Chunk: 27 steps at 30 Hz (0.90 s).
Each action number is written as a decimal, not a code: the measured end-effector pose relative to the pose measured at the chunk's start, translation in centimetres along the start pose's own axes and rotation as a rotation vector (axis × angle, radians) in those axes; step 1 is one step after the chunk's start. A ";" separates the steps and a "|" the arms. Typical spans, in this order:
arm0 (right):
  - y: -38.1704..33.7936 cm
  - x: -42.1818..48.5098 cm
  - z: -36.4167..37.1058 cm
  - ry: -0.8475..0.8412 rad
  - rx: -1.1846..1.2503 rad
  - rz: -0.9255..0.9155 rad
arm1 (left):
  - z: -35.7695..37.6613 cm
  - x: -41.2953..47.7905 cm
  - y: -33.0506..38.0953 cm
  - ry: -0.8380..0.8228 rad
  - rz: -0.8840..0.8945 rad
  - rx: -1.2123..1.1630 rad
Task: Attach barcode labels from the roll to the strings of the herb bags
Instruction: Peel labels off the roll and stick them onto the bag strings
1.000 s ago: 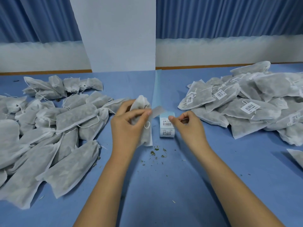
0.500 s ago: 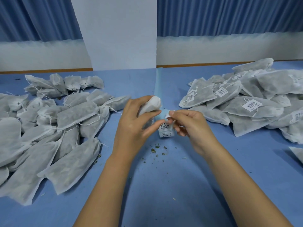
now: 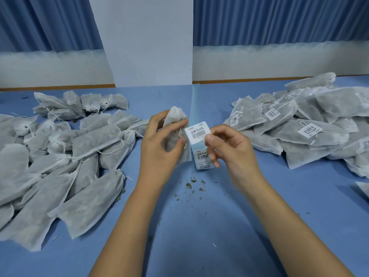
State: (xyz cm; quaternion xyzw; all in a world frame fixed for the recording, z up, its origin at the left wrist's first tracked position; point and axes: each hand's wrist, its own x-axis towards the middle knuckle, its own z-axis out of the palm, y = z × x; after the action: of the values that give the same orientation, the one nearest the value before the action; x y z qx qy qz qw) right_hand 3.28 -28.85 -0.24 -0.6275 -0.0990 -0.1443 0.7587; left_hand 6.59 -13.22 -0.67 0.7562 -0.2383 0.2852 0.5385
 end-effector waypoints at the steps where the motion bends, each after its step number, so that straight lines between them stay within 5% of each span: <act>1: 0.2 -0.1 0.3 -0.018 -0.027 -0.001 | 0.0 0.0 0.0 -0.014 0.007 -0.019; 15: 1.5 -0.1 1.0 0.136 -0.115 0.058 | 0.2 -0.4 0.2 -0.210 0.143 -0.065; 27: 1.1 -0.5 0.9 0.183 -0.339 -0.041 | 0.4 -0.3 0.4 -0.070 0.090 -0.119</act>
State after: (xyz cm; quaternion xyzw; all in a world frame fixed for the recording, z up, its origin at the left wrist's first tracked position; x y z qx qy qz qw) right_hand 3.24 -27.74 -1.25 -0.7284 -0.0168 -0.2308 0.6449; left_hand 6.22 -13.66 -0.71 0.7209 -0.3071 0.2678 0.5606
